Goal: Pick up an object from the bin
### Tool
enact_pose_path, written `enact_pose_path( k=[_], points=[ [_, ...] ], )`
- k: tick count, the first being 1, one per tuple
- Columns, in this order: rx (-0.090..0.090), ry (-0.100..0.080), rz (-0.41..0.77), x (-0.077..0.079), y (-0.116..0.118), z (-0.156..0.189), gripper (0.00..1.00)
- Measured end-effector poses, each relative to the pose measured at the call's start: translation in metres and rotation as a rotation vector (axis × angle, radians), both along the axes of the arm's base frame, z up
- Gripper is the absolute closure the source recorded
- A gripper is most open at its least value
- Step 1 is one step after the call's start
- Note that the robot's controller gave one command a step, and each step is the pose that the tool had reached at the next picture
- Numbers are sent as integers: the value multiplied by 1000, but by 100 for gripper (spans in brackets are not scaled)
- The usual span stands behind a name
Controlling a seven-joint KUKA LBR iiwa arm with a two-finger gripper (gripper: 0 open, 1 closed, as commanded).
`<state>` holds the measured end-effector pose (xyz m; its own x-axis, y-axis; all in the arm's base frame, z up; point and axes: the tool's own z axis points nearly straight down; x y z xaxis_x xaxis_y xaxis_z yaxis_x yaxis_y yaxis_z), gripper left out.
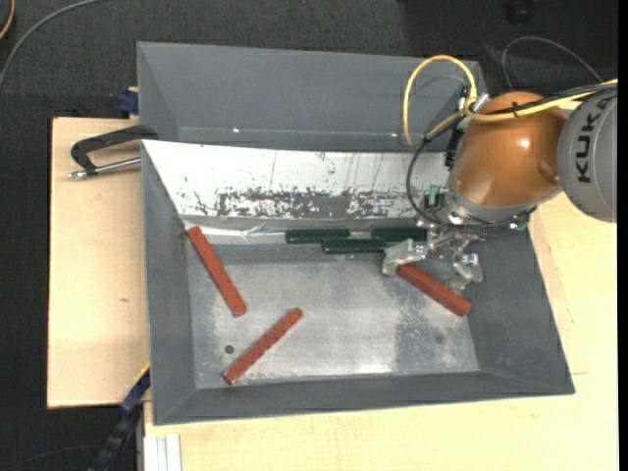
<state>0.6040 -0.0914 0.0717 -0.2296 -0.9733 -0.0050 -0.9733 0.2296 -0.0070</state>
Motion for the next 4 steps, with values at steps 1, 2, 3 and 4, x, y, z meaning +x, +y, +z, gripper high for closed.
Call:
enact_pose_path(
  k=[1,2,3,4],
  points=[
    [-2,1,184,-1,16,0,0],
    [-3,2,599,-5,2,-1,0],
    [-2,5,599,-5,2,-1,100],
    [-7,-4,618,-26,13,84,100]
  ],
)
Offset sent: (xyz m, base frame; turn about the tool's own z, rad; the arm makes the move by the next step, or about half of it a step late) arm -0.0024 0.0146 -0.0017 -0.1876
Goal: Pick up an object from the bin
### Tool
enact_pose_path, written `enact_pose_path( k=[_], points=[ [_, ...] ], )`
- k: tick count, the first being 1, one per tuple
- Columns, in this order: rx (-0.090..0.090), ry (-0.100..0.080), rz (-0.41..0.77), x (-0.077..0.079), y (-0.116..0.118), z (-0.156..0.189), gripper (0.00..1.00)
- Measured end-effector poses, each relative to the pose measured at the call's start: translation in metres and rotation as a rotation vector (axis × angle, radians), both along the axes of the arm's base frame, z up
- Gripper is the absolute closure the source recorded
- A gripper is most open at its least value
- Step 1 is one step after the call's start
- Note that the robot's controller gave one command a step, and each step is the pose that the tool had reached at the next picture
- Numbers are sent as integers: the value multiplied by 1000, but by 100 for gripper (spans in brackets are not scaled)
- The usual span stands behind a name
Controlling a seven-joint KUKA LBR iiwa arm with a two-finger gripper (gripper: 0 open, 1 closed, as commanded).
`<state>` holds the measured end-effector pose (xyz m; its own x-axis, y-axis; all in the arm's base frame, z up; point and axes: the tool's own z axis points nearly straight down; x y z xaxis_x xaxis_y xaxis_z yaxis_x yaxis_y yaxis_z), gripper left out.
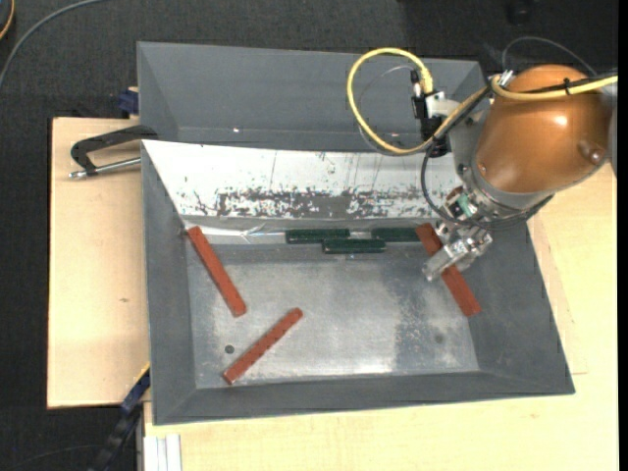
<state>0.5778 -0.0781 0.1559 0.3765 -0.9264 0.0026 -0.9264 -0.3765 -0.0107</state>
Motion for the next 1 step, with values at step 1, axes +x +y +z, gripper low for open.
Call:
enact_pose_path(
  k=[1],
  points=[
    [0,-3,-10,6,-3,74,100]
  ],
)
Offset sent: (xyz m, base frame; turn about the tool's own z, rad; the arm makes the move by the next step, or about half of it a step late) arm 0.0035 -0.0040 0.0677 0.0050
